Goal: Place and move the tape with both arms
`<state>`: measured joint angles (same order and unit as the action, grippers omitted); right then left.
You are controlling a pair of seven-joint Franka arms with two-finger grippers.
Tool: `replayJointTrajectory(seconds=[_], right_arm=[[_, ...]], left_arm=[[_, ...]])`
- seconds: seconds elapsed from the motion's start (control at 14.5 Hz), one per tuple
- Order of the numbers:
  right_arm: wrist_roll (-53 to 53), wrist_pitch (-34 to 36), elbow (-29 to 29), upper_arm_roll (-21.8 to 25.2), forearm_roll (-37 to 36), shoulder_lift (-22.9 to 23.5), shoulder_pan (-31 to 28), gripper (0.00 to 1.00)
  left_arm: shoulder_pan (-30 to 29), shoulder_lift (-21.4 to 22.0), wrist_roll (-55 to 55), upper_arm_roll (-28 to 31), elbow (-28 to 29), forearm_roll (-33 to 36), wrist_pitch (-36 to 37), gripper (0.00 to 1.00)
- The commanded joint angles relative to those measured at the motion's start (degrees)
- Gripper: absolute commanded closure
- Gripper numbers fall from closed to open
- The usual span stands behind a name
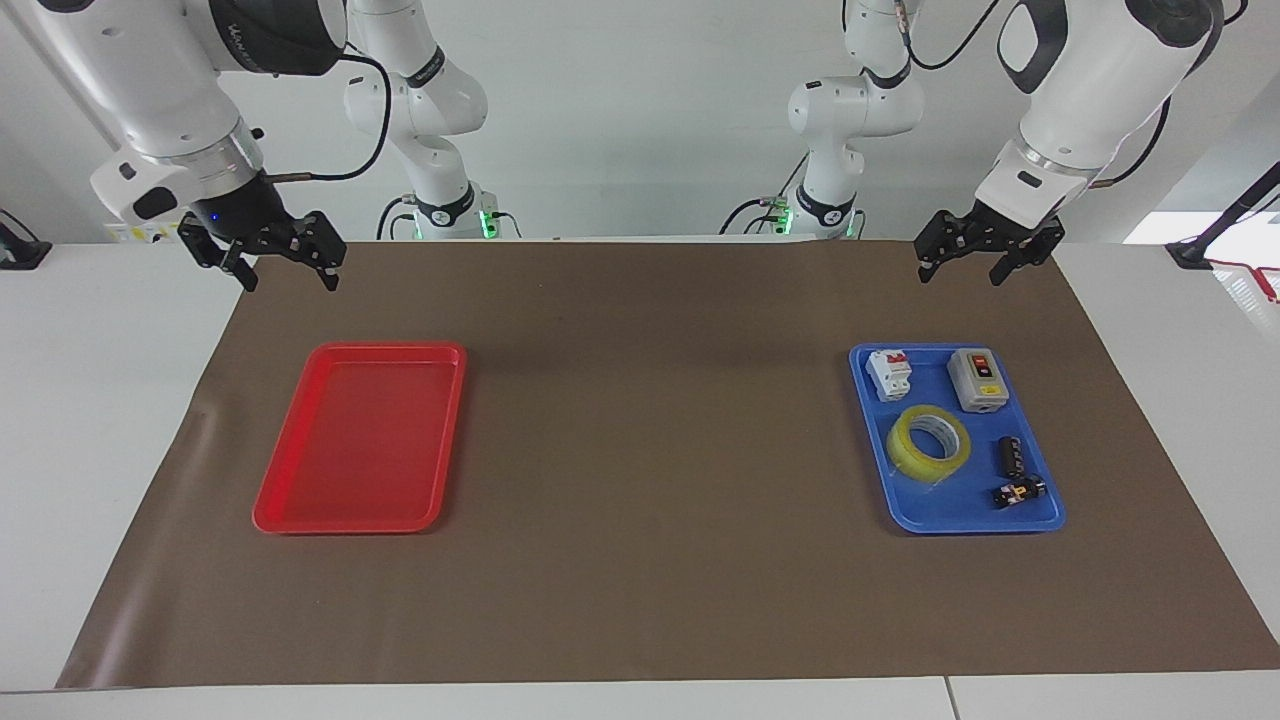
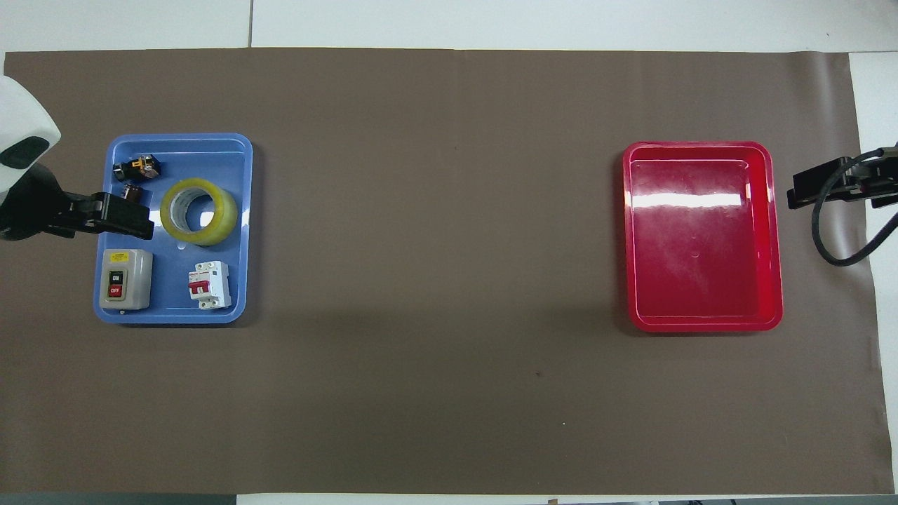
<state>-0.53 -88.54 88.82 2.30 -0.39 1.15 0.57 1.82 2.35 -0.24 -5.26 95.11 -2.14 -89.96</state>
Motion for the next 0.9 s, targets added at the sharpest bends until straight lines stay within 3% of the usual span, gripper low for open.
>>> replayJointTrajectory(seconds=[0.0, 0.83], right_arm=[[-0.7, 0.1, 0.7, -0.2, 0.2, -0.8, -0.2, 0.0], [-0.8, 0.1, 0.7, -0.2, 0.2, -0.8, -0.2, 0.0]], left_arm=[[0.6, 0.6, 0.2, 0.9, 0.0, -0.9, 0.8, 0.0], [-0.3, 0.6, -0.6, 1.0, 0.8, -0.9, -1.6, 0.0]])
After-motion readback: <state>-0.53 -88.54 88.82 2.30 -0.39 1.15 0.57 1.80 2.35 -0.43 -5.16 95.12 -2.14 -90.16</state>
